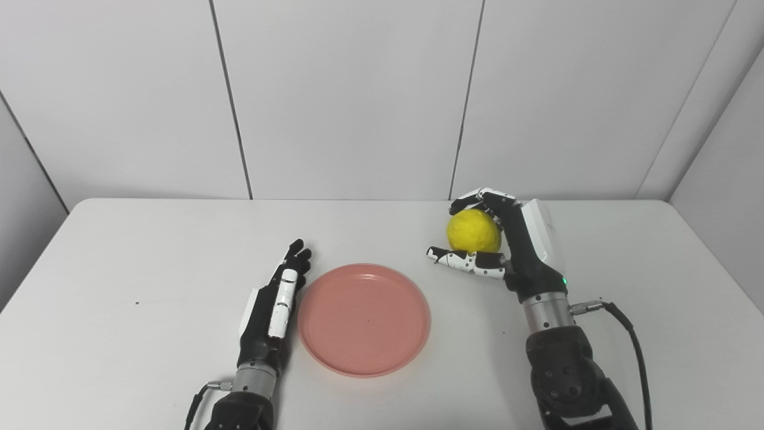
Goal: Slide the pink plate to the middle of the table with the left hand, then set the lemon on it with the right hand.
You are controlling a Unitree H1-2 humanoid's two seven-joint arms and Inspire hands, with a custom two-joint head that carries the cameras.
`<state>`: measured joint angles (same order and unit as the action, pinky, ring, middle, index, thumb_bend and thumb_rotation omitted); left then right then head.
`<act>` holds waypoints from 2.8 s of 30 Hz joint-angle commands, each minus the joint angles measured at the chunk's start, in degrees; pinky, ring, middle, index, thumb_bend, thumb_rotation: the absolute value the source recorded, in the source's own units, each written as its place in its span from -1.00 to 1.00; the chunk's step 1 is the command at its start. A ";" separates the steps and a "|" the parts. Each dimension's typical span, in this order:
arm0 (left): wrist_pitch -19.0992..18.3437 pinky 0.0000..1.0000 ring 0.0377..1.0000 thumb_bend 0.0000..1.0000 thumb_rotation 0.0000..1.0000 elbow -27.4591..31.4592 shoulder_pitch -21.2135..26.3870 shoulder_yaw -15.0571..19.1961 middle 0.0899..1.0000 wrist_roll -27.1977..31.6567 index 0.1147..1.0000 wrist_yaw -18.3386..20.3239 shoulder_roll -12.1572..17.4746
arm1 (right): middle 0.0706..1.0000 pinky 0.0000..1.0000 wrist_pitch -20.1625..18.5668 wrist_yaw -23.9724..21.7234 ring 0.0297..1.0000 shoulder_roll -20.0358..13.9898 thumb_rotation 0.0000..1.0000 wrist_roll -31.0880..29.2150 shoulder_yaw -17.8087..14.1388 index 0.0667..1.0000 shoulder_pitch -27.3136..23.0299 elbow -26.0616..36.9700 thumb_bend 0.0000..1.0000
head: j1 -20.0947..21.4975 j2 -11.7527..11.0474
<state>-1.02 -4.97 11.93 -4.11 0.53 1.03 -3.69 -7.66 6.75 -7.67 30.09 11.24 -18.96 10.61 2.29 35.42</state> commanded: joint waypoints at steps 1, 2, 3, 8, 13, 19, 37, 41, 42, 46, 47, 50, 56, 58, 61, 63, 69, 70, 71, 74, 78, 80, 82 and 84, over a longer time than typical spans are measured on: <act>3.02 0.98 0.92 0.08 1.00 0.77 1.57 -0.24 0.87 -0.74 0.83 -0.50 -1.01 | -0.14 -0.70 3.48 -0.08 -0.63 0.48 -1.00 0.31 0.50 -0.12 -2.61 0.65 0.05 | -0.75 0.12; 3.07 0.99 0.92 0.08 1.00 0.73 1.55 -0.35 0.87 -0.91 0.83 -0.70 -1.16 | -0.26 -0.67 3.82 -0.12 -0.59 0.83 -1.00 0.51 0.92 -0.09 -2.57 0.33 0.04 | -1.41 0.35; 3.08 1.00 0.93 0.07 1.00 0.72 1.54 -0.42 0.87 -1.05 0.83 -0.84 -1.25 | -0.28 -0.66 4.04 -0.14 -0.58 1.04 -1.00 0.65 1.17 -0.08 -2.54 0.13 0.04 | -1.41 0.35; 2.26 0.98 0.92 0.08 1.00 0.96 1.36 -0.85 0.86 -2.73 0.82 -1.73 -1.75 | -0.30 -0.62 5.37 -0.39 -0.54 2.47 -1.00 1.88 3.75 -0.07 -2.82 -2.89 0.04 | -2.41 0.55; 2.37 0.93 0.90 0.06 1.00 0.83 1.26 -0.87 0.86 -2.98 0.81 -1.94 -2.25 | -0.14 -0.68 7.53 0.19 -0.60 3.99 -1.00 2.89 5.92 -0.11 -3.46 -7.33 0.05 | -2.76 0.68; 2.57 0.86 0.85 0.04 1.00 0.61 1.27 -1.08 0.84 -3.09 0.80 -2.40 -2.39 | -0.26 -0.50 8.38 -1.26 -0.41 4.40 -1.00 3.38 8.12 -0.05 -3.81 -11.08 0.04 | -2.88 0.59; 1.51 0.91 0.89 0.03 1.00 1.51 1.07 -1.42 0.85 -2.74 0.82 -2.03 -2.51 | -0.28 -0.47 14.83 -0.35 -0.38 1.87 -1.00 7.51 12.56 -0.04 -6.61 -24.97 0.03 | -2.60 0.49; 1.53 0.91 0.89 0.03 1.00 1.57 1.16 -1.46 0.85 -2.78 0.81 -1.98 -2.44 | -0.16 -0.15 14.98 0.39 -0.07 1.42 -1.00 9.49 12.80 -0.06 -6.38 -24.68 0.03 | -2.50 0.39; 1.41 0.90 0.88 0.03 1.00 1.58 1.21 -1.44 0.85 -2.76 0.81 -1.94 -2.40 | -0.09 0.04 15.19 0.67 0.10 1.27 -1.00 9.86 12.81 -0.09 -6.24 -24.33 0.04 | -2.45 0.41; 1.24 0.93 0.90 0.03 1.00 1.59 1.43 -1.47 0.86 -2.79 0.81 -1.80 -2.22 | 0.47 0.41 18.87 3.19 0.46 0.33 -0.52 10.27 12.64 0.22 -5.85 -24.01 0.05 | -2.39 0.28; 1.36 0.92 0.90 0.02 1.00 1.55 1.50 -1.47 0.86 -2.78 0.80 -1.79 -2.21 | 0.55 0.48 20.41 3.87 0.53 -0.04 -0.29 10.22 12.58 0.41 -5.84 -23.89 0.07 | -2.41 0.31; 1.65 0.89 0.89 0.00 1.00 1.41 1.65 -1.29 0.86 -2.13 0.81 -1.57 -2.29 | 0.81 0.70 23.04 4.47 0.76 -0.87 0.30 9.93 12.10 0.78 -5.32 -21.98 0.19 | -2.40 0.28; 1.44 0.89 0.89 0.00 1.00 1.70 1.60 -1.30 0.85 -1.97 0.81 -1.38 -2.21 | 0.97 0.91 25.55 3.27 0.92 -1.22 0.53 6.19 10.23 0.96 -3.08 -16.55 0.31 | -2.40 0.29; 1.22 0.90 0.89 0.02 1.00 1.93 1.48 -1.33 0.85 -2.19 0.82 -1.44 -2.12 | 0.98 0.92 26.54 2.85 0.93 -1.05 0.58 3.71 9.18 0.98 -2.09 -14.86 0.32 | -2.40 0.29; 1.88 0.92 0.89 0.01 1.00 1.92 1.39 -0.99 0.85 -1.65 0.82 -1.39 -2.13 | 0.99 0.90 27.10 2.62 0.94 -0.54 0.64 0.67 7.51 1.00 -0.70 -13.24 0.32 | -2.39 0.38; 2.40 0.91 0.88 0.00 1.00 1.72 1.42 -0.74 0.85 -1.31 0.81 -1.34 -2.10 | 1.00 0.89 28.14 2.78 0.96 -0.44 0.78 -1.20 6.32 1.00 0.07 -12.70 0.37 | -2.39 0.38; 2.91 0.98 0.92 0.06 1.00 1.75 1.42 -0.53 0.87 -0.67 0.83 -0.52 -1.27 | 1.00 0.92 27.81 1.41 0.99 0.30 0.89 -5.77 3.56 1.00 1.95 -11.49 0.36 | -2.51 0.53; 2.80 0.99 0.93 0.08 1.00 2.00 1.34 -0.54 0.87 -0.68 0.83 -0.46 -1.11 | 1.00 0.96 27.26 0.81 1.00 0.41 0.88 -6.88 3.18 1.00 2.32 -11.21 0.33 | -2.57 0.62; 2.80 0.99 0.92 0.09 1.00 2.22 1.25 -0.50 0.87 -0.66 0.83 -0.40 -0.98 | 1.00 0.98 26.79 0.33 1.00 0.52 0.88 -7.73 2.76 1.00 2.68 -10.94 0.32 | -2.57 0.62; 3.00 0.99 0.92 0.10 1.00 2.70 1.06 -0.32 0.88 -0.85 0.84 -0.26 -0.60 | 1.00 1.00 25.00 -1.14 1.00 0.73 0.92 -9.52 1.60 1.00 3.71 -10.23 0.26 | -2.54 0.67; 3.12 0.95 0.89 0.15 1.00 3.38 0.60 0.08 0.87 -1.12 0.84 -0.58 0.00 | 1.00 1.00 23.67 -2.89 1.00 1.03 0.96 -12.38 -0.19 1.00 5.36 -10.45 0.20 | -2.30 0.79; 3.44 0.93 0.89 0.16 1.00 3.59 0.38 0.17 0.86 -1.20 0.83 -0.50 0.35 | 1.00 1.00 23.46 -3.03 1.00 1.54 0.94 -13.11 -0.92 1.00 5.89 -11.08 0.19 | -2.25 0.77; 4.06 0.93 0.90 0.17 1.00 3.64 0.17 0.20 0.86 -1.27 0.84 -0.34 0.85 | 1.00 1.00 22.35 -3.11 1.00 2.45 0.96 -13.90 -1.60 1.00 6.50 -11.48 0.21 | -2.08 0.83; 4.66 0.95 0.91 0.16 1.00 3.69 -0.04 0.16 0.88 -1.15 0.85 -0.16 1.29 | 1.00 1.00 20.76 -3.23 1.00 3.37 0.99 -14.39 -2.20 1.00 7.06 -11.64 0.25 | -2.08 0.83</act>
<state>0.87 -2.96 11.23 -3.99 -0.38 0.47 -2.52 14.35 3.37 -5.46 16.63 9.61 -10.68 -1.93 0.26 36.30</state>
